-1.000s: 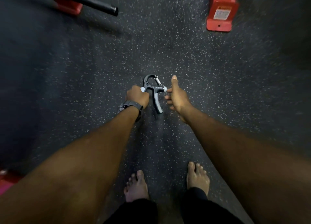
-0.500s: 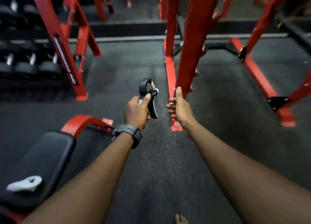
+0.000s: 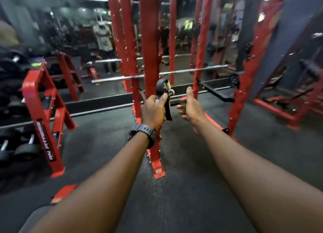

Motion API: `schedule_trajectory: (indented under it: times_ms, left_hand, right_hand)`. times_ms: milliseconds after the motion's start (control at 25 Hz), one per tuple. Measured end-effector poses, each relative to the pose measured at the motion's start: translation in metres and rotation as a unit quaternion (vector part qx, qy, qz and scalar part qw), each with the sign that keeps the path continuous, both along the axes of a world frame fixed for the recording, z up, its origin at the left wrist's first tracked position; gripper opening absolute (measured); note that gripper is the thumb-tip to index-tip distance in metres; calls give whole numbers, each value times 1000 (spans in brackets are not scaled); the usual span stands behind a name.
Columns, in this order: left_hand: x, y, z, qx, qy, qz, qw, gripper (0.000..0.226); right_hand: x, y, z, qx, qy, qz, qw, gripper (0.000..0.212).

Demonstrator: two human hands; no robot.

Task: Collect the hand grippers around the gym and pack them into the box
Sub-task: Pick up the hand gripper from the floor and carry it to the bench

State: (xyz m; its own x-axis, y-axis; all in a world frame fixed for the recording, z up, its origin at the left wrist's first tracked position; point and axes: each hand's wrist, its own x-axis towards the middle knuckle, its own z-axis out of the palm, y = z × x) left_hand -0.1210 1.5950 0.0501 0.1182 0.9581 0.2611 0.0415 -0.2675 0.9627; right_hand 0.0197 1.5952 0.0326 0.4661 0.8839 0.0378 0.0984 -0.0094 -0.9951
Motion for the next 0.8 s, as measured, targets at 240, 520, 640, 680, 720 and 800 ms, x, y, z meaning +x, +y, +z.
schedule_trajectory:
  times_ms: [240, 520, 640, 680, 720, 800]
  left_hand:
    - [101, -112, 39, 25, -37, -106, 993, 23]
    - [250, -267, 57, 47, -35, -208, 976, 27]
    - [305, -329, 60, 38, -57, -267, 961, 26]
    - [324, -352, 60, 36, -61, -292, 954, 26]
    - [342, -374, 59, 35, -60, -316, 946, 27]
    - [377, -419, 58, 35, -54, -365, 929, 31]
  right_hand:
    - [108, -136, 58, 64, -12, -86, 994, 57]
    - [247, -336, 79, 66, -63, -200, 976, 59]
    - [291, -419, 82, 67, -62, -259, 961, 59]
    - [306, -449, 83, 66, -66, -284, 954, 62]
    - [318, -479, 83, 60, -67, -313, 946, 67]
    - [340, -538, 83, 45, -61, -370, 926, 75]
